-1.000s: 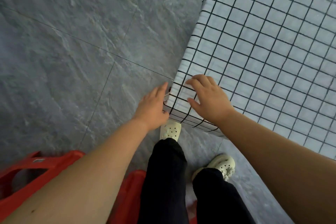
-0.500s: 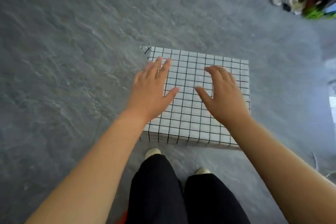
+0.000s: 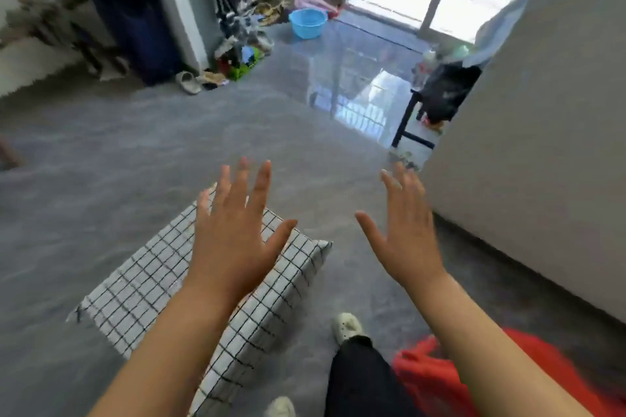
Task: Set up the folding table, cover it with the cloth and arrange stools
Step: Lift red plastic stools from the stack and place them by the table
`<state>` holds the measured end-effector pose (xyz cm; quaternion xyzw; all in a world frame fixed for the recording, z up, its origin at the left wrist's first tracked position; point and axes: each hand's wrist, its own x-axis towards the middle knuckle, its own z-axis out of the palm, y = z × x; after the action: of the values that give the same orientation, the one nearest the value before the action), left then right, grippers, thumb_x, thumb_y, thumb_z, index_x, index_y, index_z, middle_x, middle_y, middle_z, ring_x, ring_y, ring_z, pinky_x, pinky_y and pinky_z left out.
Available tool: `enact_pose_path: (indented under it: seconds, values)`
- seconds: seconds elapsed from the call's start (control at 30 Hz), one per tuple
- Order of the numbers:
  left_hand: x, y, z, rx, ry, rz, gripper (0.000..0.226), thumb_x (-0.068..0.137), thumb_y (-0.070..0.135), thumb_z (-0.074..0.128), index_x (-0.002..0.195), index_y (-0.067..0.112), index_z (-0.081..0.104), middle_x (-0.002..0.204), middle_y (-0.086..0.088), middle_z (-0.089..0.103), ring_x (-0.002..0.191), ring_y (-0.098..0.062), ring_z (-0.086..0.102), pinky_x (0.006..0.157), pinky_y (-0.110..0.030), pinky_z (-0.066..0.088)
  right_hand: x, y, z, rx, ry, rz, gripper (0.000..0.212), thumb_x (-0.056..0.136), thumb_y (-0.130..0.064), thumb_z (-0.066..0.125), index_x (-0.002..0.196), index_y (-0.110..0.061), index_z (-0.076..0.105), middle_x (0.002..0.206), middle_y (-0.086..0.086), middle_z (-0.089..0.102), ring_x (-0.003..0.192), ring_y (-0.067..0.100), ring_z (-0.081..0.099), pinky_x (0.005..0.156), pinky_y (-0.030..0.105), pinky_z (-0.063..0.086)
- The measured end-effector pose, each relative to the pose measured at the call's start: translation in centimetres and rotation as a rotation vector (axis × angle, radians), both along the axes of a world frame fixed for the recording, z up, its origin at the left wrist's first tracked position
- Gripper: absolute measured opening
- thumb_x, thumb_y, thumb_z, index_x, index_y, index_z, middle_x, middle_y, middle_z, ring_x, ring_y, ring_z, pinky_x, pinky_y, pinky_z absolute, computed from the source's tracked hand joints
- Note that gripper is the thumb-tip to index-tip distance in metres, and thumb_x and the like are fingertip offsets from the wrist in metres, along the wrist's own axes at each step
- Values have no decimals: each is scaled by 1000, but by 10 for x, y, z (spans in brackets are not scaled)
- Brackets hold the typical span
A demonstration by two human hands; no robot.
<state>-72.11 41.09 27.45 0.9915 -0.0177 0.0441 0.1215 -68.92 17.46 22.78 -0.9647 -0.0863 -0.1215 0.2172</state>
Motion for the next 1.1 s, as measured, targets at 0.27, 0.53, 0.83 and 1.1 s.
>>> enact_pose_path:
  seconds: [0.27, 0.53, 0.83, 1.1]
  values:
    - [-12, -129, -18, 28, 112, -431, 84, 79, 71, 13, 150, 25, 6, 158, -9, 6, 144, -31, 8, 111, -54, 17, -130, -129, -31, 71, 53, -583, 81, 86, -64, 31, 143, -7, 32, 153, 15, 24, 142, 29, 16, 115, 37, 12]
    - [-43, -309, -97, 60, 321, -784, 83, 74, 74, 2, 142, 35, -22, 153, 4, -21, 143, -19, -15, 116, -46, 5, -224, -267, -102, 47, 226, -973, 81, 84, -61, 38, 139, -1, 38, 147, 23, 32, 138, 37, 26, 114, 42, 18]
    - [-68, -473, -254, 118, 576, -902, 86, 73, 75, 5, 142, 30, -23, 156, 0, -16, 145, -24, -9, 116, -48, 8, -254, -393, -247, 137, 564, -1187, 91, 81, -55, 59, 146, -3, 23, 153, 21, 19, 142, 35, 16, 115, 44, 17]
    - [-75, -564, -393, 237, 644, -992, 85, 86, 68, 26, 147, 27, -15, 158, -4, -9, 145, -26, -5, 114, -50, 11, -257, -456, -371, 228, 663, -1336, 94, 81, -55, 61, 148, -6, 16, 156, 17, 11, 143, 32, 11, 116, 42, 12]
